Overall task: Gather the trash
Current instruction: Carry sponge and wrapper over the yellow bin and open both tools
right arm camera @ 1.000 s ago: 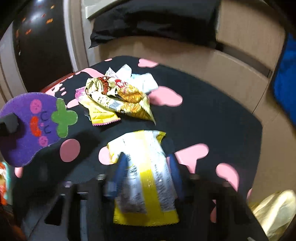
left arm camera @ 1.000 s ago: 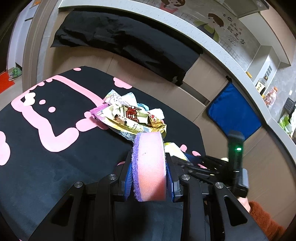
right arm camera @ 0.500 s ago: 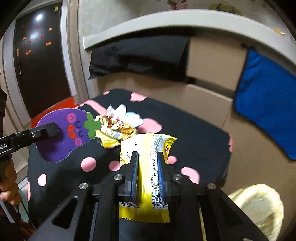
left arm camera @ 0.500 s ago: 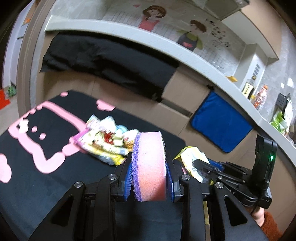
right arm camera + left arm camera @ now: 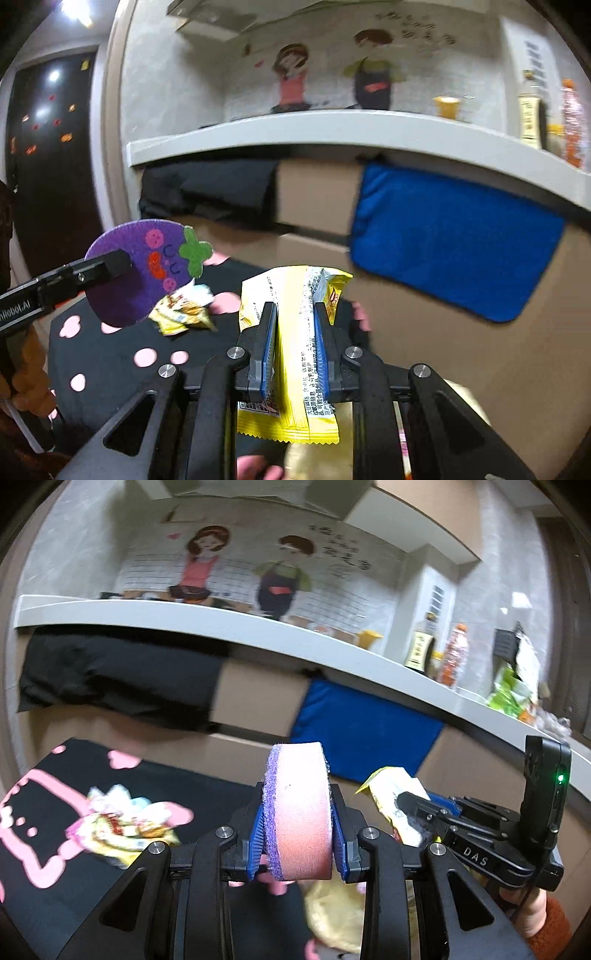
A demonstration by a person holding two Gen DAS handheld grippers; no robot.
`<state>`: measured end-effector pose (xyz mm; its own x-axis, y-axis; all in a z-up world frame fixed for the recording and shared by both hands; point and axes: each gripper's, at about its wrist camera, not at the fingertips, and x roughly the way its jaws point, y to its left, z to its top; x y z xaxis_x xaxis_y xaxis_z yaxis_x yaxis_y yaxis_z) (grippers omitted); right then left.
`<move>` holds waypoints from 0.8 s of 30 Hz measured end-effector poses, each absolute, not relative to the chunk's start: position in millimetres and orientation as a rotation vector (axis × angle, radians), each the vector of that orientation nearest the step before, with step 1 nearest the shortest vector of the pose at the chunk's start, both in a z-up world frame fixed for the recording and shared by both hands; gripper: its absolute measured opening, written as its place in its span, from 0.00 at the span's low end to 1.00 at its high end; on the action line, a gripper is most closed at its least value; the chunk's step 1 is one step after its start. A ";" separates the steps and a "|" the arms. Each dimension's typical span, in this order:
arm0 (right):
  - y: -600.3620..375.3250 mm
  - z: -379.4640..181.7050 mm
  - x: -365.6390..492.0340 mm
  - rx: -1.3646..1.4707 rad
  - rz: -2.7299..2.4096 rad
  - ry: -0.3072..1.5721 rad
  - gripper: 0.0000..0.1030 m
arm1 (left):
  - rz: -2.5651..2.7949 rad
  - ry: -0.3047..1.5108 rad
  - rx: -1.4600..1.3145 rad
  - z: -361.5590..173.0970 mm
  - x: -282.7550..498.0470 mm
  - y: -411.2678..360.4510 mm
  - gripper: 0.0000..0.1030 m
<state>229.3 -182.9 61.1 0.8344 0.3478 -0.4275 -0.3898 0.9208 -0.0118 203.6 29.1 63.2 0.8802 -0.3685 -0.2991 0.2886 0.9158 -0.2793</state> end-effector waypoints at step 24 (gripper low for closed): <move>-333.6 16.9 223.9 0.074 0.163 0.483 0.17 | -0.591 0.603 -0.188 -6.9 255.7 -117.5 0.31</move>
<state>223.9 -333.6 16.9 0.8727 0.1737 -0.4564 -0.1386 0.9843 0.1097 255.7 -117.5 -6.9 0.6653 -0.5732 -0.4784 0.4667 0.8194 -0.3327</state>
